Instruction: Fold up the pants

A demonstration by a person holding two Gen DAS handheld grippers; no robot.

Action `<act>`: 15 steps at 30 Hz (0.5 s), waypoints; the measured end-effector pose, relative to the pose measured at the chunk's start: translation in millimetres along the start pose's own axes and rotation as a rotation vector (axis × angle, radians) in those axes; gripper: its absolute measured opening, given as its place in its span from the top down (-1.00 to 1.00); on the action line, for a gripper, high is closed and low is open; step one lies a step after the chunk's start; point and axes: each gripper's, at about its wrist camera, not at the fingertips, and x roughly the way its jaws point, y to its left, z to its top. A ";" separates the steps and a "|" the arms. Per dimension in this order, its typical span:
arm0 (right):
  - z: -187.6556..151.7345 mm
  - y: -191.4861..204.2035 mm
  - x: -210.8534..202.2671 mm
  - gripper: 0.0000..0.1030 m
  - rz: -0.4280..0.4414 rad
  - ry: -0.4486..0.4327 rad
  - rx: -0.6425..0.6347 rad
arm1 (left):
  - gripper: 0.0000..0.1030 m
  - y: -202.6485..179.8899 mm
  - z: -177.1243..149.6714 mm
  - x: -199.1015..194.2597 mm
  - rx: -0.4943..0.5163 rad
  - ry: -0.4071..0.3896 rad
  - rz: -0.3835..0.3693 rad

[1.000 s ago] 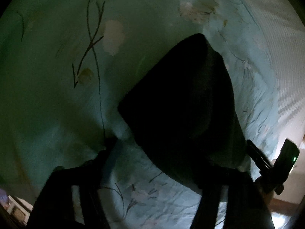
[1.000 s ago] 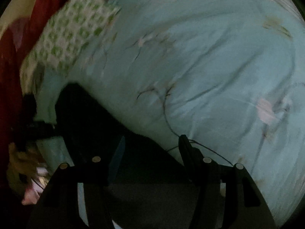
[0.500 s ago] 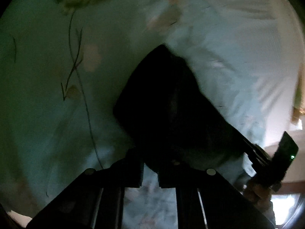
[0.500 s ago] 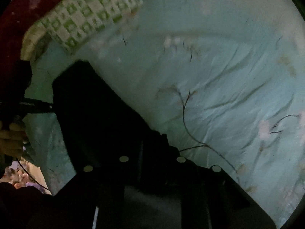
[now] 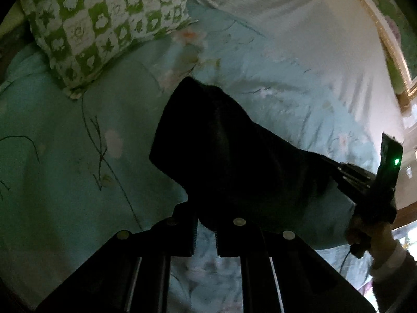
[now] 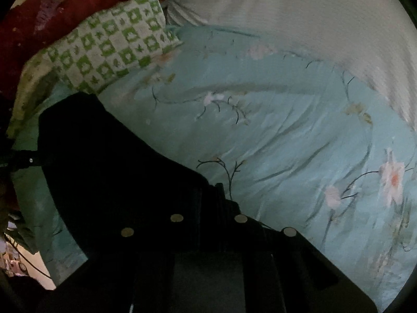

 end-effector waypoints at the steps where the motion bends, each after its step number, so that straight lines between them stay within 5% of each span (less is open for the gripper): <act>1: -0.7 1.3 6.3 0.82 -0.007 0.010 -0.003 | 0.83 1.9 -1.6 4.4 0.009 0.006 0.012; 7: -6.0 -0.2 31.5 0.79 -0.057 0.058 0.014 | 0.77 9.9 -17.4 40.0 0.077 0.074 0.122; 11: -8.8 -7.6 30.6 0.26 -0.120 0.052 0.056 | 0.48 8.7 -19.0 43.5 0.100 0.093 0.161; 15: -15.8 -17.8 5.2 0.20 -0.135 0.015 0.137 | 0.45 10.5 -20.3 17.8 0.136 0.050 0.220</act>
